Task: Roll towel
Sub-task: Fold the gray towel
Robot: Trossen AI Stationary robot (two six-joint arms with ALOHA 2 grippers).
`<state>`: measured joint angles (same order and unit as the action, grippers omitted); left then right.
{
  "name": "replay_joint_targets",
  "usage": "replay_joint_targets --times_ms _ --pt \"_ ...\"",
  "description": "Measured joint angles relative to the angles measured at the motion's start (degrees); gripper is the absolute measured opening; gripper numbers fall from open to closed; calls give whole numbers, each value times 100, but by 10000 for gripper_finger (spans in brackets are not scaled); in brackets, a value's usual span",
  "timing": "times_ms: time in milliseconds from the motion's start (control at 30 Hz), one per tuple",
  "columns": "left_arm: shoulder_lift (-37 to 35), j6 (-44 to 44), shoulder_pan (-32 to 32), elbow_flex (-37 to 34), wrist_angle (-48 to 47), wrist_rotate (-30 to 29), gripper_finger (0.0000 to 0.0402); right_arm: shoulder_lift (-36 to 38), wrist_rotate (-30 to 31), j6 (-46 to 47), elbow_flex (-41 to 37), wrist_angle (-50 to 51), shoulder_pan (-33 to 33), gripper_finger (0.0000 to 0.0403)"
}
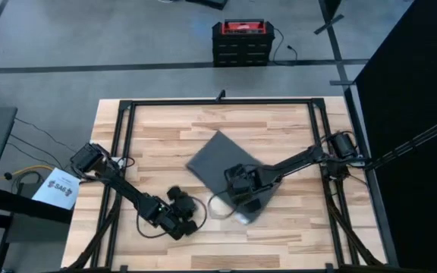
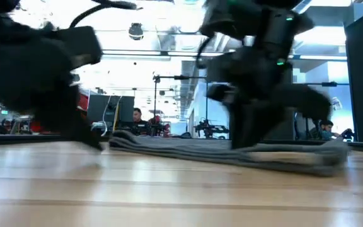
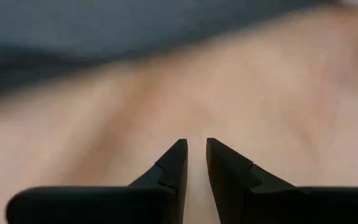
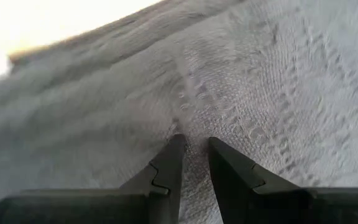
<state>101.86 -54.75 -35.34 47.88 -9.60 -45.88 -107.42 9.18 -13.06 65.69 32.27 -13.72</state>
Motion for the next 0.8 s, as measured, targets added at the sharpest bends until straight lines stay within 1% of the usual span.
replay_joint_targets --times_ms 67,100,133,233,300,433,567,600,667,800 --pt "-120 -54 138 6 -182 -719 46 326 -5 229 -239 -218 -76 67" --pt "-147 -62 246 6 -242 -905 46 475 -7 353 -363 -369 -132 67" --pt "-162 -36 412 6 -315 -962 46 586 -8 482 -499 -541 -194 67" --pt "-196 401 946 4 -164 -953 46 730 -34 817 -926 -1053 -402 67" --pt "-205 793 1279 -34 124 -625 46 755 -34 1063 -1142 -1418 -547 67" --pt "-203 1666 1815 -114 356 -101 46 756 -29 1542 -1467 -2038 -858 67" --pt "-205 2059 2161 -123 10 1030 46 763 -16 1896 -1751 -2451 -1092 67" --pt "-205 2065 2193 -122 -148 1229 46 770 11 1974 -1818 -2508 -1130 67" --pt "-217 1899 2219 -99 -536 1431 46 789 29 2161 -1943 -2604 -1170 67" --pt "-236 1431 2130 -83 -1202 1566 46 807 89 2403 -2171 -2674 -1165 66"
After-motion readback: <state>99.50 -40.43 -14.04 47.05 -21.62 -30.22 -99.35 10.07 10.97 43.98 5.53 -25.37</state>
